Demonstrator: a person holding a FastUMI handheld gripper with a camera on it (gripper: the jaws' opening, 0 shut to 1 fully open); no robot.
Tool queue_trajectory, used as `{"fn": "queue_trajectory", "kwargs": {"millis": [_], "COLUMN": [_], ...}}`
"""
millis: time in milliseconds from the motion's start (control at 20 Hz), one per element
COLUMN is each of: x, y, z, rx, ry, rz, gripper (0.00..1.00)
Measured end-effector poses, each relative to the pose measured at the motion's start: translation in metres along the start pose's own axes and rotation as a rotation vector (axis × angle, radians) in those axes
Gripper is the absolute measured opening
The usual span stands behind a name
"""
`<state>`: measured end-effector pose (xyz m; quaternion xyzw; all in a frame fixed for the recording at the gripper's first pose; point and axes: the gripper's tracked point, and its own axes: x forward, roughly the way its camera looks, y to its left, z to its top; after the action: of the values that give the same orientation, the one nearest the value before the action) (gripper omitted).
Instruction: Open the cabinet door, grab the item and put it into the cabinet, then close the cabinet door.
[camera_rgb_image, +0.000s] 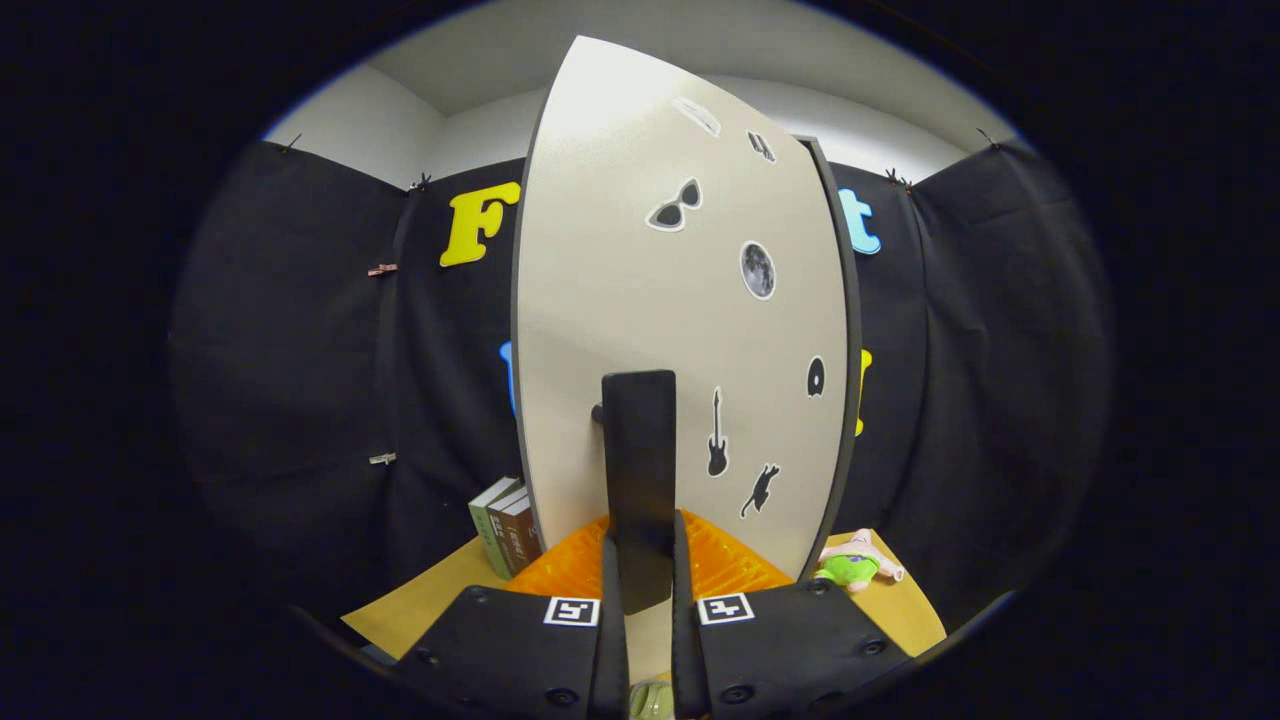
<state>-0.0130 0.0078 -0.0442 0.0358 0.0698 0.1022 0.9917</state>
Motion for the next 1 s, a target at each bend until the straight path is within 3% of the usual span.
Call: {"fn": "queue_trajectory", "kwargs": {"millis": [350, 850, 1000], "x": [-0.035, -0.066, -0.079], "y": [-0.051, -0.129, -0.153], "z": [0.003, 0.024, 0.03], "rx": [0.003, -0.094, -0.106], "ry": [-0.001, -0.066, -0.087], "rz": [-0.084, -0.301, -0.367], "gripper": [0.16, 0.15, 0.1]}}
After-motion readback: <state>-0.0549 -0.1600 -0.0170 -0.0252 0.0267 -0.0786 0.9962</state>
